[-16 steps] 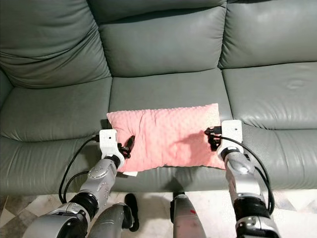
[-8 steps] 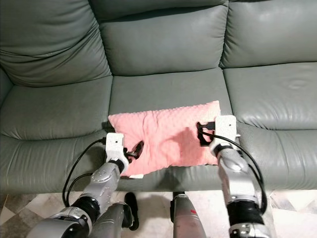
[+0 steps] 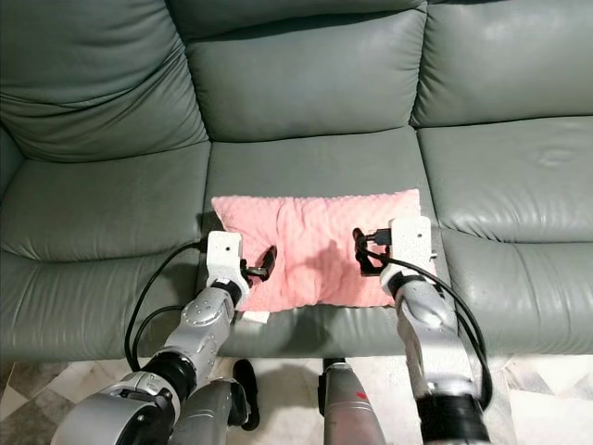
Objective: Move the pillow to the sofa
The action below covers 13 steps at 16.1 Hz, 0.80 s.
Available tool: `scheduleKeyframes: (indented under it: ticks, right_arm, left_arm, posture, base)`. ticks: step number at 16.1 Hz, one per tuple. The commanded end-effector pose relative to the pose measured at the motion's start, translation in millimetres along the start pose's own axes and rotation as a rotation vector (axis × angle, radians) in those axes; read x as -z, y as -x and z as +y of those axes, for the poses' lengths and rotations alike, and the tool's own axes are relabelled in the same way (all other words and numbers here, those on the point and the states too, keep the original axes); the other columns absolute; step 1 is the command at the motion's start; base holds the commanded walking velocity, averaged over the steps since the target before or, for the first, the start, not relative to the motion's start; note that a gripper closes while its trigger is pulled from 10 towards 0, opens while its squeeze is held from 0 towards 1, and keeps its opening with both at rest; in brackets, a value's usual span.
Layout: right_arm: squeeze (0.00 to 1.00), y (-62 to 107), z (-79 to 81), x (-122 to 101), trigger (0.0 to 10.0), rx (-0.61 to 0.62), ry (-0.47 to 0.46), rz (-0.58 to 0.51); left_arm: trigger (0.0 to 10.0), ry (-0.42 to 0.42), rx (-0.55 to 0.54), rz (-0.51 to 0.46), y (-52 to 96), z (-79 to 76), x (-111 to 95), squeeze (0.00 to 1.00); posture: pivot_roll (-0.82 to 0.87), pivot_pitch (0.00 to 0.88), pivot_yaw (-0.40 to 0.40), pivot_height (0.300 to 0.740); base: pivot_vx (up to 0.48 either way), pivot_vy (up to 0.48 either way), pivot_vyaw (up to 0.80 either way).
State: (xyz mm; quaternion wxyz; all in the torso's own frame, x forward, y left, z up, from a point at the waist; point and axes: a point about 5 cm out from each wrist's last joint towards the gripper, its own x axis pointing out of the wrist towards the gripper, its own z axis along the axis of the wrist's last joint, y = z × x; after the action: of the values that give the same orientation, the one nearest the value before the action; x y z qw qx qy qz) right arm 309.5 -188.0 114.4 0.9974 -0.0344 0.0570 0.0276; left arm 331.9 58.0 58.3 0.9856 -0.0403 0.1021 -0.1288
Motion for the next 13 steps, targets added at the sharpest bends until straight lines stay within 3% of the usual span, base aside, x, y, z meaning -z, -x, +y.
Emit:
scheduleKeyframes:
  ticks: [1, 4, 6, 7, 8, 11, 13]
  right_arm:
    - [1.00, 5.7, 5.0, 7, 10.0, -0.004, -0.019, 0.032]
    - [1.00, 12.3, 11.4, 8, 10.0, -0.010, -0.033, 0.044]
    - [1.00, 14.7, 14.0, 8, 10.0, -0.017, -0.041, 0.047]
    - [1.00, 18.7, 18.2, 8, 10.0, -0.026, -0.055, 0.054]
    - [1.00, 22.1, 21.8, 8, 10.0, -0.033, -0.065, 0.058]
    - [1.00, 24.8, 25.9, 14, 10.0, -0.055, -0.105, 0.110]
    - [1.00, 33.1, 24.3, 27, 10.0, -0.051, -0.131, 0.207]
  left_arm:
    - [10.0, -0.023, 0.002, 0.022, 4.3, -4.3, 10, 0.00]
    - [10.0, -0.151, -0.079, 0.008, 8.0, 25.2, 8, 0.00]
    - [10.0, -0.198, -0.085, 0.011, 11.2, 36.5, 10, 0.00]
    - [10.0, -0.203, -0.088, -0.011, 16.9, 51.2, 9, 1.00]
    - [10.0, -0.222, -0.107, -0.031, 22.4, 64.3, 9, 1.00]
    - [10.0, -0.221, -0.066, -0.011, 29.7, 74.2, 10, 1.00]
    - [10.0, -0.196, 0.074, 0.129, 40.7, 70.8, 27, 1.00]
  posture:
    - [-0.23, 0.385, 0.121, 0.740]
    - [-0.22, 0.381, 0.123, 0.740]
    - [-0.21, 0.379, 0.124, 0.740]
    - [-0.20, 0.377, 0.122, 0.740]
    - [-0.20, 0.377, 0.122, 0.740]
    - [-0.20, 0.378, 0.121, 0.740]
    - [-0.19, 0.371, 0.121, 0.740]
  base:
    - [0.000, 0.000, 0.00]
    - [0.000, 0.000, 0.00]
    - [0.000, 0.000, 0.00]
    - [0.000, 0.000, 0.00]
    - [0.000, 0.000, 0.00]
    - [0.000, 0.000, 0.00]
    - [0.000, 0.000, 0.00]
